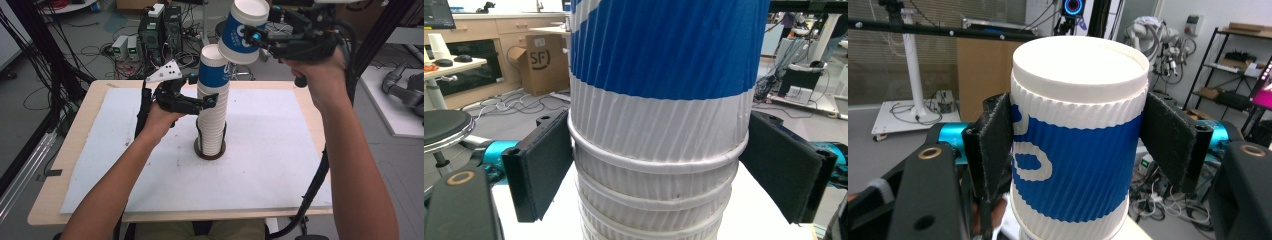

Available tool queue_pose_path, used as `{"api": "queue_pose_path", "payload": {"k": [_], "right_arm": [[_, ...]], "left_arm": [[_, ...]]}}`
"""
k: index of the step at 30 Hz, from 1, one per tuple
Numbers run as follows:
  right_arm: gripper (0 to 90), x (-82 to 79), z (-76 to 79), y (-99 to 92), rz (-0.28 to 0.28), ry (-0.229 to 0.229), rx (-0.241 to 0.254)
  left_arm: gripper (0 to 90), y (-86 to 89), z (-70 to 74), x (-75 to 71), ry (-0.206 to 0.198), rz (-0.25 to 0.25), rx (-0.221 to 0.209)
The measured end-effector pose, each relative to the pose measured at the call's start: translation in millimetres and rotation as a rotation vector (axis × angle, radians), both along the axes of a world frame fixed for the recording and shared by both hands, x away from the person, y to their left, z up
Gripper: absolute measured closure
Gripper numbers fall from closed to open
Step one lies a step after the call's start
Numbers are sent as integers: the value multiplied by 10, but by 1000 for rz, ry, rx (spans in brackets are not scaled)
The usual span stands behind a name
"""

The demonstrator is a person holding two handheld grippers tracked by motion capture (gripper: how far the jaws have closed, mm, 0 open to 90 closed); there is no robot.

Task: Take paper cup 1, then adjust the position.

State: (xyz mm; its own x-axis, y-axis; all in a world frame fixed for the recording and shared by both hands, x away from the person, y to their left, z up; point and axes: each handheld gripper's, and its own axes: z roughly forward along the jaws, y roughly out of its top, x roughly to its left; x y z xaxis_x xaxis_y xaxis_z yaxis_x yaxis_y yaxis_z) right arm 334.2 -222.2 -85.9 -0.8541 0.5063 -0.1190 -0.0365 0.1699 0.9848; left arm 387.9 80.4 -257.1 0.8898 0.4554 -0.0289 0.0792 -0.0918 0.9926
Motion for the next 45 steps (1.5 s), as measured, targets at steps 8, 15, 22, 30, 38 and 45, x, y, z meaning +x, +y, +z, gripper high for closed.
{"api": "queue_pose_path", "payload": {"k": [8,15,22,30,38,45], "right_arm": [[312,-231,-334,-278,19,35,-44],[312,-322,-659,-411,27,76,-45],[311,-278,-1187,-457,39,150,-67],[310,-239,-1623,-405,27,197,-119],[311,-191,-1890,-293,32,235,-152],[311,-231,-1895,-214,51,222,-164]], "left_arm": [[147,1,1,-5,1,1,3],[145,-2,6,-15,-2,1,8],[139,56,30,-112,-58,25,-11],[140,364,-148,-334,-57,39,-1],[140,640,-478,-470,-11,11,27],[140,662,-625,-633,-1,-37,17]]}}
